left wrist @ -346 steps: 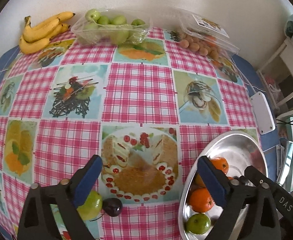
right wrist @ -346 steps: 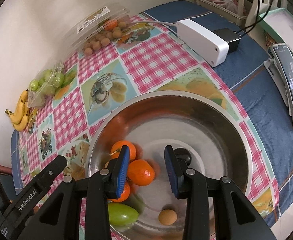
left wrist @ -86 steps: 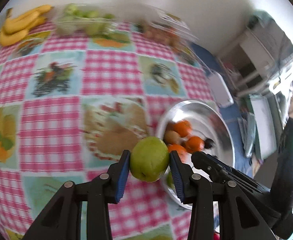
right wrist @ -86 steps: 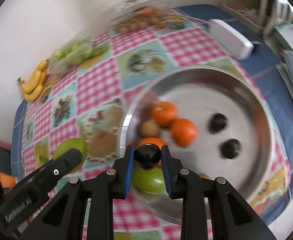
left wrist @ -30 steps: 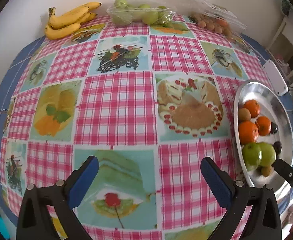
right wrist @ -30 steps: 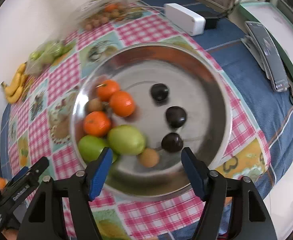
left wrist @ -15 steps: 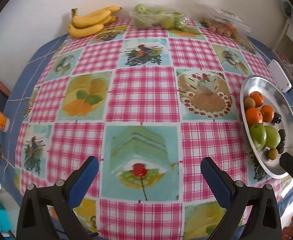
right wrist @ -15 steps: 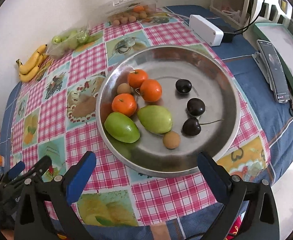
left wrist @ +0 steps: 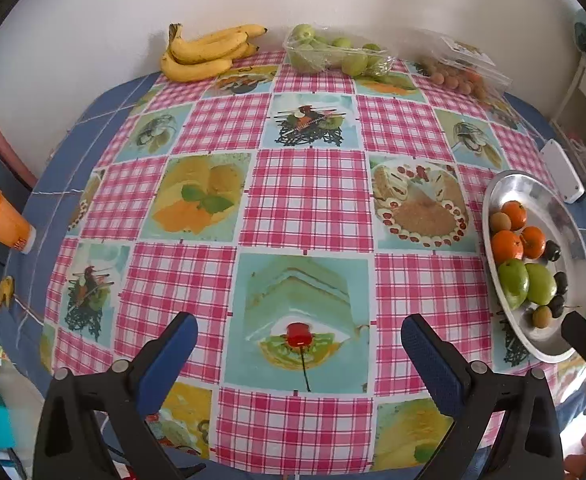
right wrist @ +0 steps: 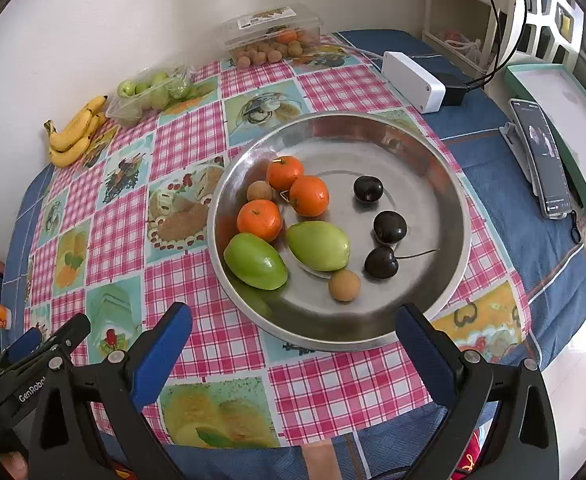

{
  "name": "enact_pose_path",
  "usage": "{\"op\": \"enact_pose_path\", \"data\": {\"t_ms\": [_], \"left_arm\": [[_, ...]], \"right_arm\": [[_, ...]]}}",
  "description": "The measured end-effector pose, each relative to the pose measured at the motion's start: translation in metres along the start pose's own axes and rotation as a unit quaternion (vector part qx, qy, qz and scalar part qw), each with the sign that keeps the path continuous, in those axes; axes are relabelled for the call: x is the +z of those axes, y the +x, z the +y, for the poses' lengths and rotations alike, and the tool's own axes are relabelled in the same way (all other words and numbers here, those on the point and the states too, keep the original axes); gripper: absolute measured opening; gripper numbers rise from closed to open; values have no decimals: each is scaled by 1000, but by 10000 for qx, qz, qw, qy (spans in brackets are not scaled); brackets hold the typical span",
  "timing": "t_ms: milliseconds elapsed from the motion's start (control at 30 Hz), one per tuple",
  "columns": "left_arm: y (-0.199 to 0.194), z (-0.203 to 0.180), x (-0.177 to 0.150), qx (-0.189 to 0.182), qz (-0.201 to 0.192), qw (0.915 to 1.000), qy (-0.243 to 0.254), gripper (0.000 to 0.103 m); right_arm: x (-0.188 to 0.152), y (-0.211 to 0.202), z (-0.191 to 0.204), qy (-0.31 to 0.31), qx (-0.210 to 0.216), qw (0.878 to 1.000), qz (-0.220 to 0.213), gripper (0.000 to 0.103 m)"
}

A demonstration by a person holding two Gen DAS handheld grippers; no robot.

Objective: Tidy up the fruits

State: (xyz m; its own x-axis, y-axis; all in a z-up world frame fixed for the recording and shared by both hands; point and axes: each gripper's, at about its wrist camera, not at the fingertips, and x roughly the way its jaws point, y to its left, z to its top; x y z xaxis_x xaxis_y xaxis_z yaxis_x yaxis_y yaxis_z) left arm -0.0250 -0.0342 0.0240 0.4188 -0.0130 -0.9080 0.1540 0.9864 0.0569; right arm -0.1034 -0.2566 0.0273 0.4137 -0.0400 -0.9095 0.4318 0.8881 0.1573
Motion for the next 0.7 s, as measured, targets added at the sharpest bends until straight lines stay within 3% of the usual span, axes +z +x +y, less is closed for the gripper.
{"op": "enact_pose_path", "data": {"t_ms": [700], "left_arm": [[5,-9,4,-161,-8,9996,214,103]], "right_arm": [[1,12,7,-129,-50,9999,79,101]]}}
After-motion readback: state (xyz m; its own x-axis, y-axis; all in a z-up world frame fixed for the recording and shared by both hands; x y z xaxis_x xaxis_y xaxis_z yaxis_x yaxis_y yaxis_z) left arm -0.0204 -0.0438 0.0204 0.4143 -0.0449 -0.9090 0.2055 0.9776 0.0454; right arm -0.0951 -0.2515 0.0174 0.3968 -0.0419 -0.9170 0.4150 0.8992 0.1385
